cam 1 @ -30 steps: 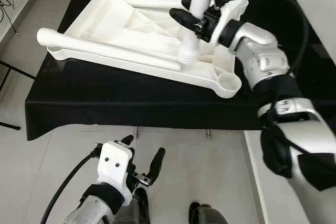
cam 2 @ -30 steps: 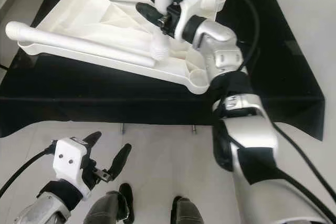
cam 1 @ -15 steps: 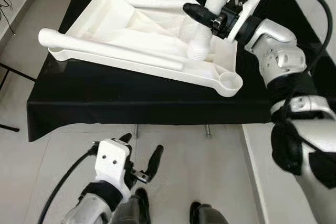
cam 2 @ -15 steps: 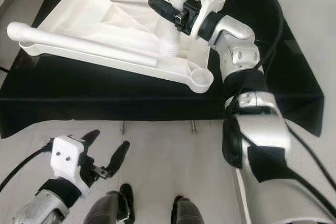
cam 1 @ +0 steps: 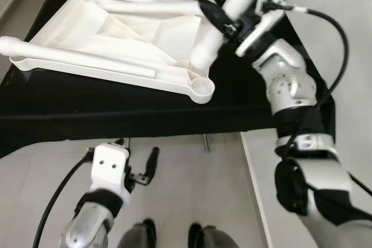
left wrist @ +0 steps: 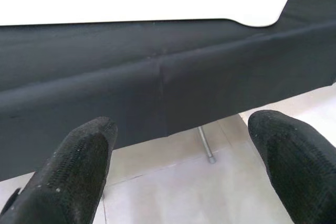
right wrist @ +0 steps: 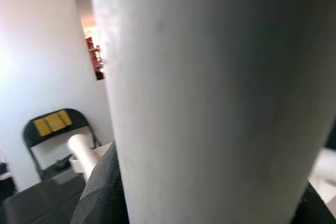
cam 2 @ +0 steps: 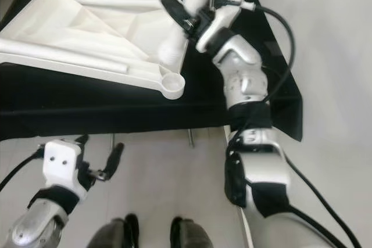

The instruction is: Building children table

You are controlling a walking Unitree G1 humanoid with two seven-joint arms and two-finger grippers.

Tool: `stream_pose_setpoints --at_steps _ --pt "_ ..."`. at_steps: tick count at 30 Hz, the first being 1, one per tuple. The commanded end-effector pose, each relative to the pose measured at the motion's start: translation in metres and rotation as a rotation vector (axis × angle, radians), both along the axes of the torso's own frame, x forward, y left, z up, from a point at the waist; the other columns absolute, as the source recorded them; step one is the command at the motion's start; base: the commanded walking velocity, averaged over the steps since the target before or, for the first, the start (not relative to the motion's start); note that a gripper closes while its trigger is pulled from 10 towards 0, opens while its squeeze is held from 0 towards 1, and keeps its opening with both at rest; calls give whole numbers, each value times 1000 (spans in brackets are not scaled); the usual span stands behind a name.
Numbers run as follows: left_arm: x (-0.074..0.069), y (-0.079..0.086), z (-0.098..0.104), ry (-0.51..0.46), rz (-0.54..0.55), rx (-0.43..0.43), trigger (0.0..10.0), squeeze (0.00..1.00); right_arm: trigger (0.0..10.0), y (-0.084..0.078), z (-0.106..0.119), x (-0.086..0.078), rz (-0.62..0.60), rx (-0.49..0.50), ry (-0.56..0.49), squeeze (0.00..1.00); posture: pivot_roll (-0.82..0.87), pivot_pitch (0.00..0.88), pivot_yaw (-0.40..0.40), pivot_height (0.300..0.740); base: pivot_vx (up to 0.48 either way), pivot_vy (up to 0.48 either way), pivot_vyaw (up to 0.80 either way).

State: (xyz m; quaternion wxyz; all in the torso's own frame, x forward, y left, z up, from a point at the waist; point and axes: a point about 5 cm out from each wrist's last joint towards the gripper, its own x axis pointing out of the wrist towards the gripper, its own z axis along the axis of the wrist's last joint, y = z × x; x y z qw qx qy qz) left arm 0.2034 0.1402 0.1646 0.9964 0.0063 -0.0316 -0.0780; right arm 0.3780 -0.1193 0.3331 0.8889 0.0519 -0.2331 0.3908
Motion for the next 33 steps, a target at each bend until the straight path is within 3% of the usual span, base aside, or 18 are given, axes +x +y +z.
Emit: stream_pose_setpoints --at_steps 1,6,14,17,24,26,27,28,30,32,33 --pt "0 7 -6 27 44 6 10000 0 10000 5 2 -5 20 19 -4 0 -54 189 0 740 0 0 0" --pt "7 14 5 -36 51 -14 10000 0 10000 15 -15 -15 16 19 37 0 -56 165 14 740 222 0 -470" --pt "10 10 6 -50 22 -7 10000 0 10000 23 -11 -22 44 33 7 0 -47 146 26 740 390 0 -94" --pt "10 8 6 -52 15 -10 10000 0 10000 26 -8 -28 83 8 -36 0 -43 143 28 740 411 0 800" --pt "10 0 3 -32 -17 5 10000 0 10000 26 -11 -35 127 -71 -51 0 -42 144 34 740 178 0 0" --pt "-1 -19 -7 33 -177 86 10000 0 10000 18 -16 -43 233 -146 -63 0 -43 154 35 740 0 0 0" --pt "-1 -19 -7 33 -177 86 10000 0 10000 18 -16 -43 233 -146 -63 0 -43 154 35 740 0 0 0" --pt "-7 -28 -11 63 -251 117 10000 0 10000 15 -19 -50 298 -189 -73 0 -43 154 35 740 0 0 0" --pt "-7 -28 -11 63 -251 117 10000 0 10000 15 -19 -50 298 -189 -73 0 -43 154 35 740 0 0 0" --pt "-21 -34 -17 116 -334 124 10000 0 10000 7 -25 -65 453 -275 -89 0 -38 174 33 740 0 0 0" --pt "-21 -34 -17 116 -334 124 10000 0 10000 7 -25 -65 453 -275 -89 0 -38 174 33 740 0 0 0"
